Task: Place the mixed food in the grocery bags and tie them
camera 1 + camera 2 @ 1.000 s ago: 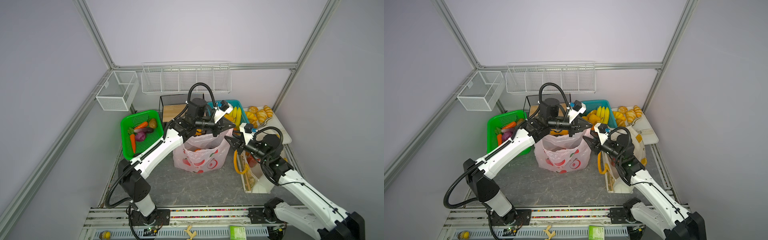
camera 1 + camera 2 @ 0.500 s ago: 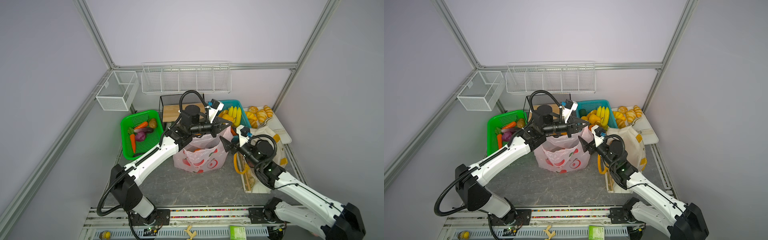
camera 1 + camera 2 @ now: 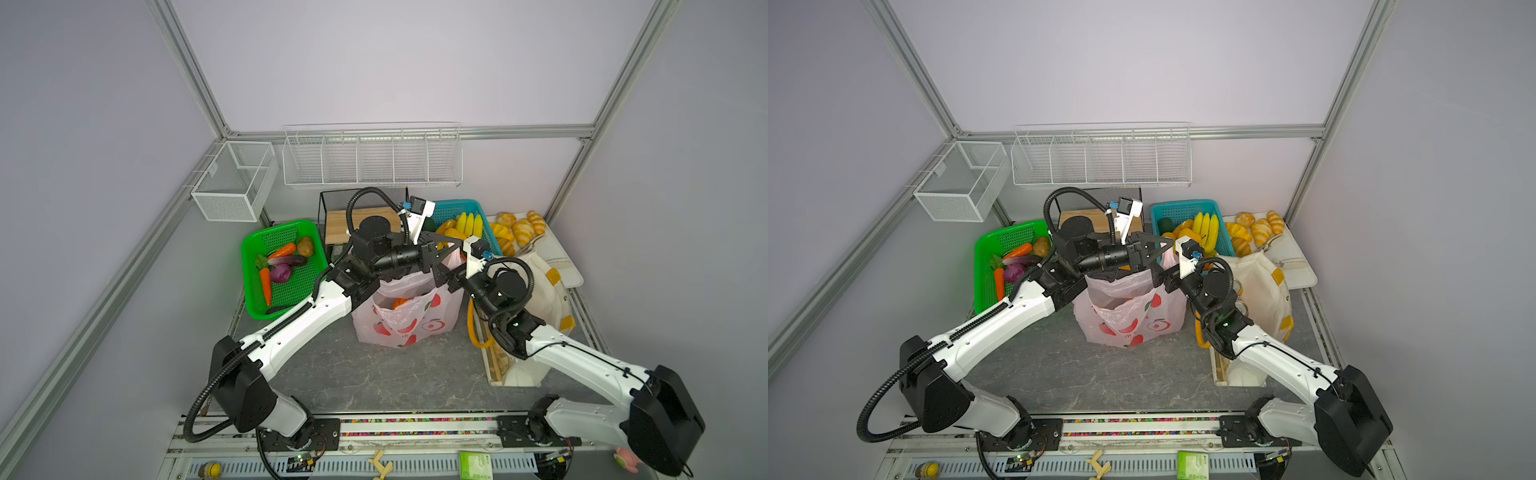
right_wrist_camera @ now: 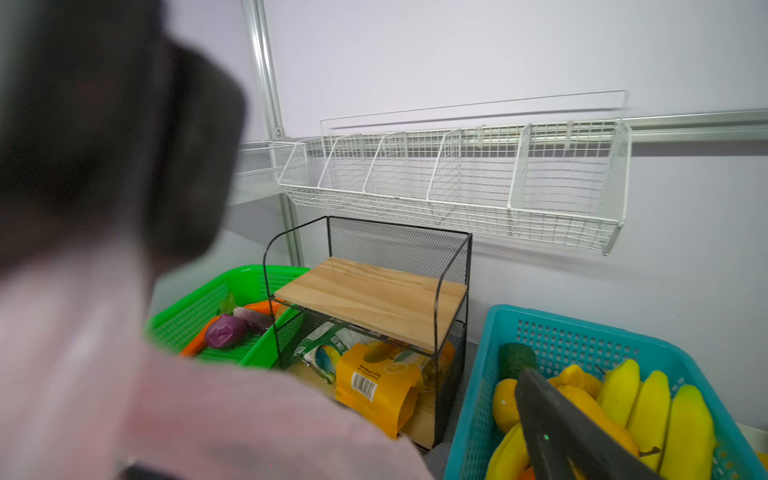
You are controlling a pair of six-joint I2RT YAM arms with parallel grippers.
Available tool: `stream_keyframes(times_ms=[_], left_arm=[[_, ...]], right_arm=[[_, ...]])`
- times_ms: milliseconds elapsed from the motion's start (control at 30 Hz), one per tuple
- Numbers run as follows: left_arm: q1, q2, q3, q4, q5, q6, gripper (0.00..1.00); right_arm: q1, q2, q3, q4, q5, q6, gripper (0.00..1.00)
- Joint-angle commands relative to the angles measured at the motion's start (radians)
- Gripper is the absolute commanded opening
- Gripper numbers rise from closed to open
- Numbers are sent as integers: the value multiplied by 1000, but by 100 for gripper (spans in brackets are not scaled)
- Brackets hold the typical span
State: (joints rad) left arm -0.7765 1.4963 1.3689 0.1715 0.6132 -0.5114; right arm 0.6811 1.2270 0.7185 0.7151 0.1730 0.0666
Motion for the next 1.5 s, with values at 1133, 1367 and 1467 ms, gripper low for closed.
stream_keyframes(times_ms=[1133, 1367, 1467], left_arm=[[97, -78, -62, 33, 9, -53, 0], [97, -77, -60, 41, 27, -62, 0], [97, -77, -59, 40, 34, -65, 0]], right_arm=[[-248, -82, 259, -682, -842, -207, 89], [-333, 109, 359, -635, -1091, -202, 90], [-336, 177, 381, -589, -1122, -192, 95]])
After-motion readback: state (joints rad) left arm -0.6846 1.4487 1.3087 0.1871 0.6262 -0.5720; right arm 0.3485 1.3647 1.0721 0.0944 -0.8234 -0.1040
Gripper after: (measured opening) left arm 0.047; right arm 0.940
